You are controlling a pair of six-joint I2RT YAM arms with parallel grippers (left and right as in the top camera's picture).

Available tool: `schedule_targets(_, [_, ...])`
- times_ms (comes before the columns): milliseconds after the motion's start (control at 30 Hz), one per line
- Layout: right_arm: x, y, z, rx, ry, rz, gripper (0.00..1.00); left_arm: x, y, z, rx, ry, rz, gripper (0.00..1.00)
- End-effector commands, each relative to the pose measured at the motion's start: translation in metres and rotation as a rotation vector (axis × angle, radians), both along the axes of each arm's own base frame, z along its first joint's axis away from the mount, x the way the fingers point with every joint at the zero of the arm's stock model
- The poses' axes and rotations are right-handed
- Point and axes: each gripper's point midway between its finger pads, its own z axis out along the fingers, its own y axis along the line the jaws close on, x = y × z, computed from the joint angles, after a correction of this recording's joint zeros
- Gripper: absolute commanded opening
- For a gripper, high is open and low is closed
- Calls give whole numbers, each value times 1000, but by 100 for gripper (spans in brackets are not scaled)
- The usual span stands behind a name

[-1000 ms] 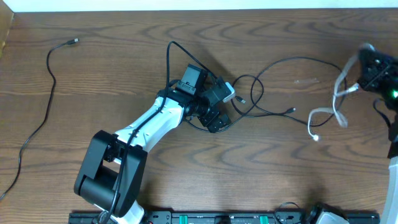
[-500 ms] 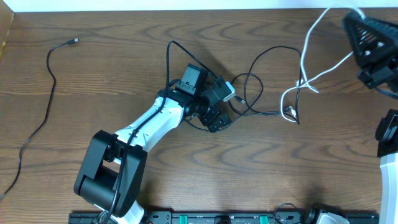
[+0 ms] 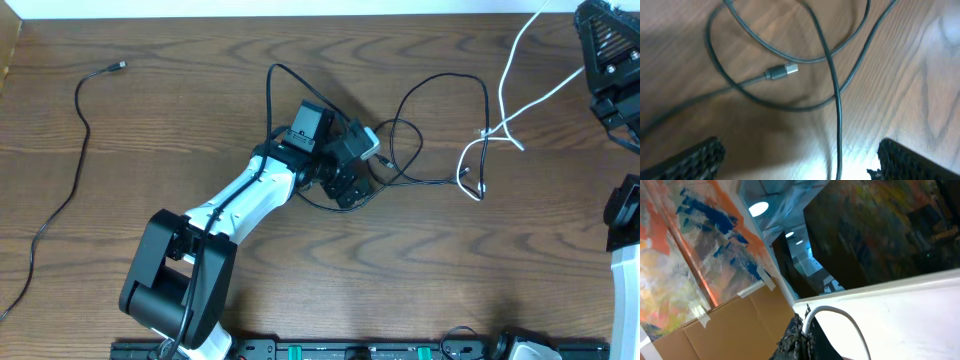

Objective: Untangle cables

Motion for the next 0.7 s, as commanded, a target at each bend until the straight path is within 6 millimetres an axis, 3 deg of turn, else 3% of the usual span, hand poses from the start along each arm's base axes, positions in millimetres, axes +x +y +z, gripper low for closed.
schedule_targets(0, [7,0,-5,11,38,16,1,-3,-20,23,-138,-6,-56,99])
schedule_targets(67, [10,1,-10,5,54,27,1,-7,-35,50,-261,-44,-136,98])
schedule_targets(233, [18,0,-21,14,119,38,1,-14,-56,95,-450,-144,-282,99])
schedule_targets(467, [19,0,-23,36,156,54,1,-22,-71,152,-650,-362,-483,97])
schedule_targets(667, [19,0,-23,126,242,100,1,-42,-93,174,-713,-477,-590,97])
